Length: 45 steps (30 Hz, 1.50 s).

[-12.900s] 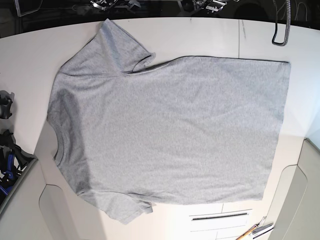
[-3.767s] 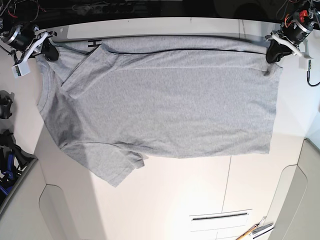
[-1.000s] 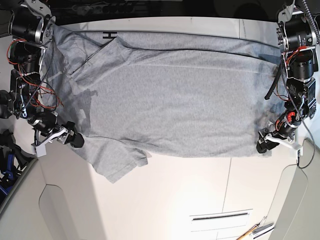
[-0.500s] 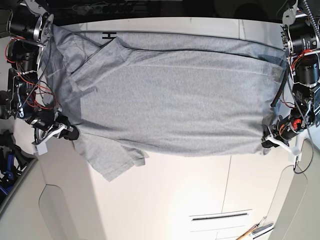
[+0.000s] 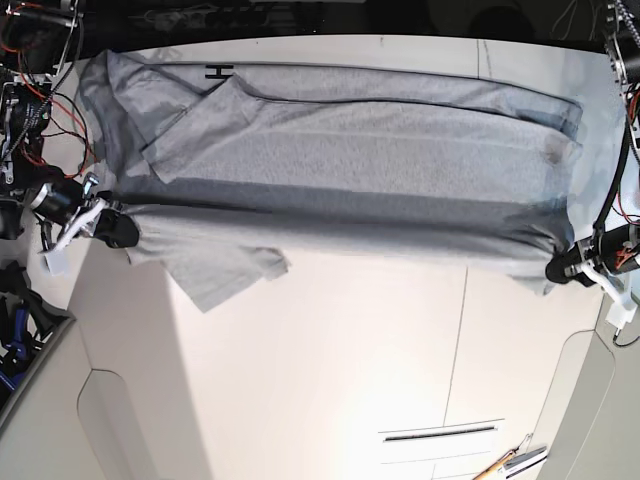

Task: Fold the T-shirt properly
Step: 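Fold the grasped side edge over the shirt lengthwise with both grippers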

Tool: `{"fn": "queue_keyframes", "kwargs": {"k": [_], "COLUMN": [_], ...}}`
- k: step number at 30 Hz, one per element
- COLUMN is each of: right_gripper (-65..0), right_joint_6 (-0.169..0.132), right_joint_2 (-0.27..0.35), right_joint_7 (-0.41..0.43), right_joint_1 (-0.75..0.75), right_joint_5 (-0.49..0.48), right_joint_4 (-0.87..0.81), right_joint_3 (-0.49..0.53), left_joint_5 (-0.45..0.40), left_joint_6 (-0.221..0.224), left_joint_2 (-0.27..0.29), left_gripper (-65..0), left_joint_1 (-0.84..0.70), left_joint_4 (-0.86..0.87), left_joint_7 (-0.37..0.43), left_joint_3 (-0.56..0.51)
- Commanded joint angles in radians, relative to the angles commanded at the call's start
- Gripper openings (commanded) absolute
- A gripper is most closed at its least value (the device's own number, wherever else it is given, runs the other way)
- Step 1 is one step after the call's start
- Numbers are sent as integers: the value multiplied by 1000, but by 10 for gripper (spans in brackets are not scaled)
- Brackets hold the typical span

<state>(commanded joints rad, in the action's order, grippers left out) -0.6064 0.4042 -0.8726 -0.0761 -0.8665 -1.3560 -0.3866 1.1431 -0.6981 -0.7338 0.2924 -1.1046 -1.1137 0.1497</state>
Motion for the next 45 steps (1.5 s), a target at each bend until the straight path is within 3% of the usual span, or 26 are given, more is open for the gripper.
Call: {"fn": "queue_keyframes", "kwargs": {"k": [3, 7, 14, 15, 17, 19, 28, 33, 37, 41, 45], "right_gripper": [-650, -650, -650, -609, -420, -336, -337, -337, -337, -337, -338], "right_joint_6": [0, 0, 8, 8, 8, 8, 19, 21, 23, 23, 18], "right_joint_2": [0, 0, -11, -17, -23, -23, -39, -41, -41, -42, -42], "right_joint_7": [-3, -9, 32, 45, 71, 99, 126, 197, 238, 243, 215], "right_joint_1": [82, 173, 288, 288, 288, 283, 182, 89, -32, -113, -114], "right_joint_5": [-17, -17, 14, 36, 51, 51, 56, 138, 241, 246, 245], "right_joint_4": [-73, -119, -117, -117, -117, -117, -117, -74, 99, 283, 287], "right_joint_3": [-34, -75, -92, -92, -92, -97, -261, -167, -26, 108, 230], "left_joint_5": [8, -7, -48, -53, -56, -56, -62, -52, -43, -42, -40], "left_joint_6": [0, 0, 0, 0, 0, 0, 0, 0, 0, 0, 0], "left_joint_2": [-35, -34, -19, -8, 9, 24, 35, 36, 36, 36, 39], "left_gripper": [-650, -650, -650, -650, -650, -650, -650, -650, -650, -650, -650], "left_joint_1": [-106, -220, -315, -315, -315, -315, -315, -315, -315, -315, -315], "left_joint_4": [-149, -291, -323, -323, -323, -323, -323, -323, -323, -323, -323], "left_joint_7": [-5, -6, 4, 7, 16, 14, 18, 18, 18, 18, 30], "left_joint_3": [0, 0, 0, 0, 0, 0, 0, 0, 0, 0, 0]}}
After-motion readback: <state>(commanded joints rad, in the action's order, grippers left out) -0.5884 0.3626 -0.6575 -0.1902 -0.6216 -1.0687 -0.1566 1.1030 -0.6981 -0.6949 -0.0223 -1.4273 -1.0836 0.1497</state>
